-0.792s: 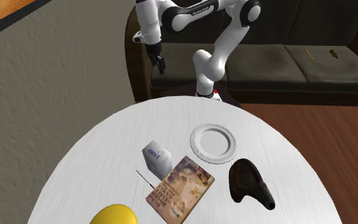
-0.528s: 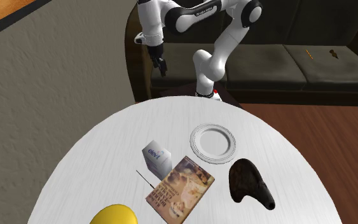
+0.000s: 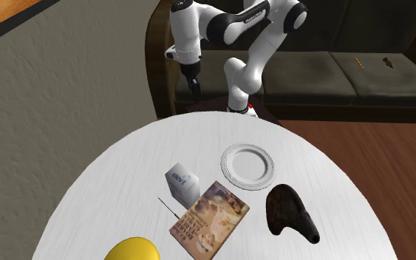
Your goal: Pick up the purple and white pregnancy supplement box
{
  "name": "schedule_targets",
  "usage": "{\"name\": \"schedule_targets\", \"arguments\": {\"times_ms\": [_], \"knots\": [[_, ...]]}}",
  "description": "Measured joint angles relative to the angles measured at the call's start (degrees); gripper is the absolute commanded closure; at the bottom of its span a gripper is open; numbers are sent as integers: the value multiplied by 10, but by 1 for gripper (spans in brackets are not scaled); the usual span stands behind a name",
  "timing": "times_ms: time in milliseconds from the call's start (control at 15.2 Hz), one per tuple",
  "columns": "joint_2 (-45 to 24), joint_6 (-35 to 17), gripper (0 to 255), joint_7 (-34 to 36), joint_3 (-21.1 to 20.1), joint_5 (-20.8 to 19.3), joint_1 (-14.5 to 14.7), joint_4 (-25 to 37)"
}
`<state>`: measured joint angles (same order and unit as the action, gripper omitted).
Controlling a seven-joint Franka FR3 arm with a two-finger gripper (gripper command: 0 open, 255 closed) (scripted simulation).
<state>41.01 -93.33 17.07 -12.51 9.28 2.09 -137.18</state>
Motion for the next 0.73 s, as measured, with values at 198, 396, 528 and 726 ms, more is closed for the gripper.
{"name": "schedule_targets", "arguments": {"times_ms": [198, 396, 528, 726], "knots": [[-24, -4, 0, 78, -45, 25, -1, 28], [-59, -14, 0, 158, -92, 44, -6, 63], [-93, -19, 0, 208, -120, 48, -14, 98], [-139, -25, 0, 290, -165, 50, -25, 147]]}}
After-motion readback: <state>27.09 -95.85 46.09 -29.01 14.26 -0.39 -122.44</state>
